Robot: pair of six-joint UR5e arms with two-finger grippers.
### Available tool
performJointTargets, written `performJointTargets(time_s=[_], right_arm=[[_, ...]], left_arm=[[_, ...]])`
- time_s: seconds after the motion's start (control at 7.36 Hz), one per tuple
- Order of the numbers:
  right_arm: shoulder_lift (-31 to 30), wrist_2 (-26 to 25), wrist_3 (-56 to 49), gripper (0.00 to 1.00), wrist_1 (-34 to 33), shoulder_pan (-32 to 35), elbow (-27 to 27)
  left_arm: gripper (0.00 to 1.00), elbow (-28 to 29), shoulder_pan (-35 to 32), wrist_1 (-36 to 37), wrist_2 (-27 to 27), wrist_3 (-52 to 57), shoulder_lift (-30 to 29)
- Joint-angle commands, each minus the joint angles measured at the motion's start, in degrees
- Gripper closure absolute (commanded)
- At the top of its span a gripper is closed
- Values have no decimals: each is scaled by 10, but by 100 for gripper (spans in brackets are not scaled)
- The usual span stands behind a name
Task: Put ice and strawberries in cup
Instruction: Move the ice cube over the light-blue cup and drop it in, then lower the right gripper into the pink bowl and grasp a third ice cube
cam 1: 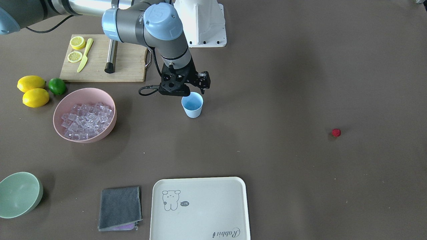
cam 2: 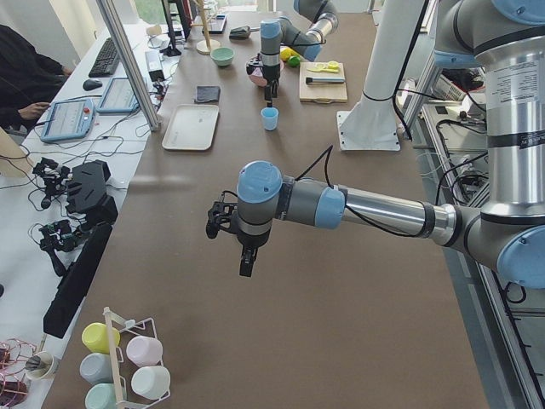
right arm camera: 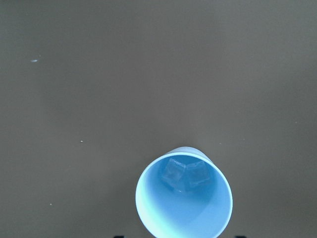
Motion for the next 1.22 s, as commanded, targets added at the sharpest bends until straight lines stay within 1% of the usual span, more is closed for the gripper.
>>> performJointTargets(time_s=[0.0,0.14,0.27,0.41,0.68,0.95,1.09], right_arm=[[-70,22,-56,1,-29,50,84],[-119,25,-68,0,-34,85,125],[-156,26,-132,0,-34,104,145],[-197,26,-156,0,-30,110,165],[-253,26,-177,1,-27,124,190],[-264,25,-201,4,-30,128,186],[-272,25,-238,6,-32,144,186]], left_arm=[[3,-7,-7,0,-1,1,1],[3,-11,-18,1,-5,1,2],[3,-11,-20,0,-8,1,1],[3,-17,-21,1,-9,0,2],[3,-25,-21,0,-9,1,11],[3,-28,-21,-1,-9,0,11],[3,-32,-21,-1,-9,0,11]])
